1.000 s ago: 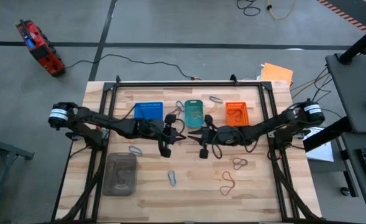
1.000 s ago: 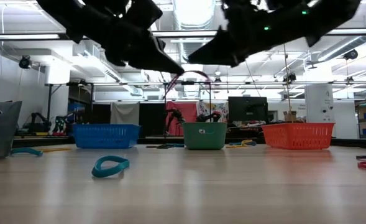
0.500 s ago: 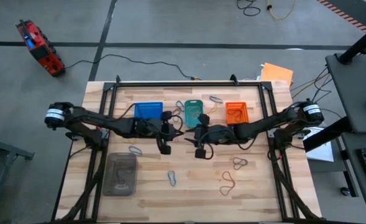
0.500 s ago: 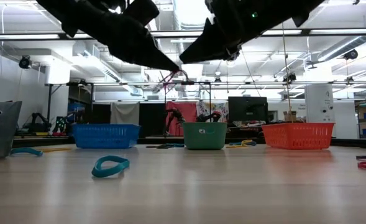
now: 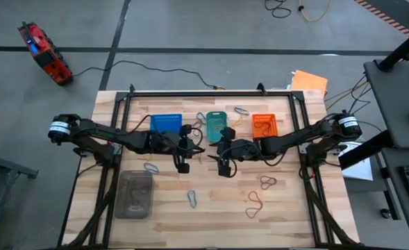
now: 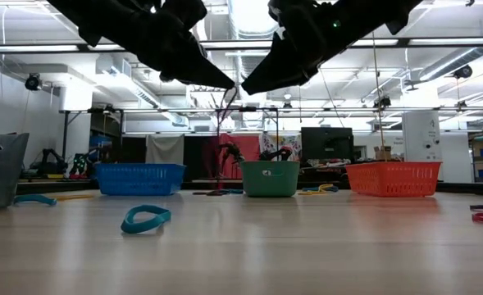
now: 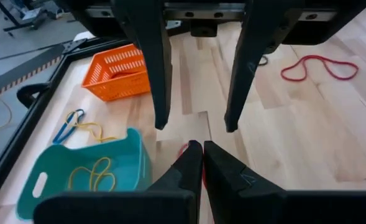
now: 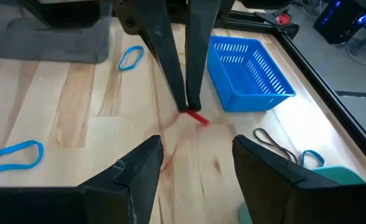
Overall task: Sort rubber bands into baskets
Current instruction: Put the left red rubber band into the orange bin
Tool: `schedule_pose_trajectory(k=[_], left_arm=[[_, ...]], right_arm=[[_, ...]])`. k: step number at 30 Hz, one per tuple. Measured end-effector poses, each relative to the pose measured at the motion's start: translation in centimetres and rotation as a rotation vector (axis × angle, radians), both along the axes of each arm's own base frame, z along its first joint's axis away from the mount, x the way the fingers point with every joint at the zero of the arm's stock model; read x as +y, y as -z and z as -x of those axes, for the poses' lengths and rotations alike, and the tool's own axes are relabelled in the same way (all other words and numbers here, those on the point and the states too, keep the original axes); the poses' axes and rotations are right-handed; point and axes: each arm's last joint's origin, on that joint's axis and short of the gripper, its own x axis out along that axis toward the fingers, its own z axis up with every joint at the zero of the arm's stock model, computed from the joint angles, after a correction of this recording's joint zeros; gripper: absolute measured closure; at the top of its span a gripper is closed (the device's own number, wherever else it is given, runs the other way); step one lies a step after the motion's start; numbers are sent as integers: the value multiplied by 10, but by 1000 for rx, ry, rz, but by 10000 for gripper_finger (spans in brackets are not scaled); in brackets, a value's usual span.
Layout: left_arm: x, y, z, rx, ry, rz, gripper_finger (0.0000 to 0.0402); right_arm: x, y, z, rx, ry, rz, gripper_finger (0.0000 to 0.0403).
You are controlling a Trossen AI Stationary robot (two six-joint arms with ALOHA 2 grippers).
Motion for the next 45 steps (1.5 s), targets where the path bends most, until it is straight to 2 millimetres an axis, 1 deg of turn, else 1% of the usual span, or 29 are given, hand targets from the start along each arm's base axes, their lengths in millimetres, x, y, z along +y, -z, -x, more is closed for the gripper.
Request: schedule_pose_trajectory(k=[4, 10, 12, 14, 16, 18, 21, 22, 25, 28, 30, 33, 35, 39, 42, 45], left_arm=[[-2, -1, -1, -13, 28, 13, 401], [-3, -4, -2, -50, 52, 24, 401], [-4, -4, -2, -49, 56, 25, 401], [-5, -4, -2, -48, 58, 25, 401], [-5, -4, -2, -49, 60, 25, 401], [-6, -5, -2, -53, 61, 25, 401], [-6, -5, -2, -59, 61, 25, 401], [-5, -5, -2, -59, 61, 25, 401], [-5, -5, -2, -61, 59, 26, 401], [-4, -6, -3, -72, -7, 75, 400], [-4, -5, -2, -45, -28, 80, 391], [-4, -3, -1, -22, -31, 77, 368], [-4, -2, -1, -11, -31, 76, 348], [-3, -1, 0, 6, -22, 53, 303], [-3, -2, 2, 9, -21, 44, 276], [-3, -6, 4, 6, -21, 44, 261]], right_arm=[[0, 2, -2, -5, -2, 1, 213], [2, 12, -12, -38, -28, 33, 214], [2, 14, -14, -35, -30, 50, 219], [2, 16, -15, -27, -33, 57, 236], [2, 16, -16, -29, -36, 62, 263], [2, 16, -16, -29, -46, 68, 301], [2, 15, -17, -29, -52, 78, 371], [2, 15, -17, -27, -56, 85, 381], [2, 14, -16, -28, -56, 86, 392], [2, 14, -16, -29, -56, 85, 394], [2, 14, -16, -25, -56, 86, 394], [2, 15, -15, -13, -52, 77, 394], [2, 16, -14, 16, -48, 74, 394], [2, 10, -16, 68, -29, 66, 394], [0, 4, -16, 145, 40, 97, 394], [-3, -6, -13, 273, 144, 157, 394]])
